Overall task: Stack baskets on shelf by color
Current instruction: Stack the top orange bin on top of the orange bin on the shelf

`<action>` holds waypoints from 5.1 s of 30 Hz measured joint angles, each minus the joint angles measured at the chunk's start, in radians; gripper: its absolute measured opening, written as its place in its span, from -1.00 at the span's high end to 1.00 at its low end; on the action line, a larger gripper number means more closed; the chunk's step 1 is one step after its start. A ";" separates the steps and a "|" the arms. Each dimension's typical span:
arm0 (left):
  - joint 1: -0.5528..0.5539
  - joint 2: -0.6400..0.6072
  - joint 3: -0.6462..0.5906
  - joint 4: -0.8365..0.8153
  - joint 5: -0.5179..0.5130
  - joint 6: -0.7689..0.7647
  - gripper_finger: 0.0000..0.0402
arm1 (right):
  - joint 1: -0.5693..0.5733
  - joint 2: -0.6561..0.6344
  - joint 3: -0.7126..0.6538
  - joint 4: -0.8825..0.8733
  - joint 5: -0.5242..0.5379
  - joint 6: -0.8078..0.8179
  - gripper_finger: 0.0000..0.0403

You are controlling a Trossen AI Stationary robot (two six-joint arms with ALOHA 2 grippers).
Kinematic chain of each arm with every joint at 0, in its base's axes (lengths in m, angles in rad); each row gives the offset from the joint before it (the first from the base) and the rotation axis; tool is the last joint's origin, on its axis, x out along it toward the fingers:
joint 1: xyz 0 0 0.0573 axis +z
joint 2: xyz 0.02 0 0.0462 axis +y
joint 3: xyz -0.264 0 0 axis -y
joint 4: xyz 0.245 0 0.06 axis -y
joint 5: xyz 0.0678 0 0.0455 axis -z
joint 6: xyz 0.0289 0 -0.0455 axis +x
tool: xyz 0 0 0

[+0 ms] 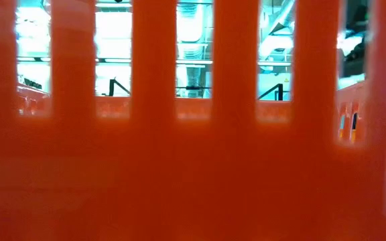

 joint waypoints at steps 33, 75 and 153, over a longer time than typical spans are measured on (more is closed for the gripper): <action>0.000 0.000 0.000 -0.002 0.071 0.086 0.44 | -0.087 0.048 0.478 0.131 0.205 -0.516 0.99; 0.000 0.000 0.000 -0.001 0.073 -0.088 0.44 | -0.894 0.966 1.522 -0.071 -0.329 -2.342 0.99; 0.000 0.000 0.000 -0.002 0.024 -0.137 0.44 | -0.833 0.965 1.520 0.126 -0.195 -2.173 0.99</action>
